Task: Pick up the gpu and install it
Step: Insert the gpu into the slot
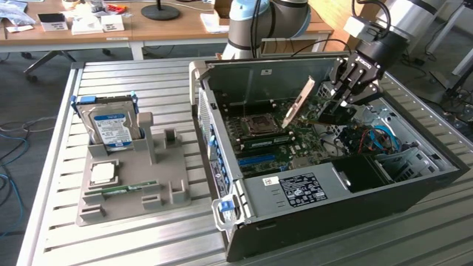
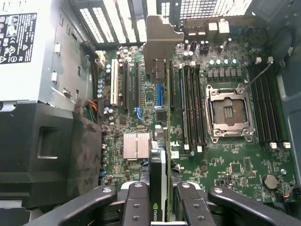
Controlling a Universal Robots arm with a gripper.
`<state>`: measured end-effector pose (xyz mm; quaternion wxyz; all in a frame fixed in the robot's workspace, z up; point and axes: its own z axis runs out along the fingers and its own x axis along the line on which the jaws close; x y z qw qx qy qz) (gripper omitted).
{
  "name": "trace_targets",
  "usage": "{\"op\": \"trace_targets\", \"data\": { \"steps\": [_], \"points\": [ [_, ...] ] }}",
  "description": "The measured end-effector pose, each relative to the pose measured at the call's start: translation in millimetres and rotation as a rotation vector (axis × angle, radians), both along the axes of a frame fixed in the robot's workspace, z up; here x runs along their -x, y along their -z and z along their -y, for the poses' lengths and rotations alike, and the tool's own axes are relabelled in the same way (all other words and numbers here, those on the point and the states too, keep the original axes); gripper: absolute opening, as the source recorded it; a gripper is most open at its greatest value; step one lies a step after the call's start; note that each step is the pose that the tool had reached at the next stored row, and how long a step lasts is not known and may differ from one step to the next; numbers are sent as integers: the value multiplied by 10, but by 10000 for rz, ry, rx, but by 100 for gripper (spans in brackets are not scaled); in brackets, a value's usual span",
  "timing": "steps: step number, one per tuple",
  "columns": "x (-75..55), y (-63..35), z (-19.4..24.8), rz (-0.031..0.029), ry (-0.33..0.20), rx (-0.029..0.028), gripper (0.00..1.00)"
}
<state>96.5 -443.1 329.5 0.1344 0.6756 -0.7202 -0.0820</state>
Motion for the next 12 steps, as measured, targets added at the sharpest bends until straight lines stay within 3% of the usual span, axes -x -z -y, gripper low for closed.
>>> {"op": "trace_targets", "data": {
  "steps": [8,10,12],
  "points": [
    [94,0,-1,878,0,-1,27],
    [140,0,-1,1061,-1,-2,27],
    [195,0,-1,1163,0,-1,27]
  ]
}}
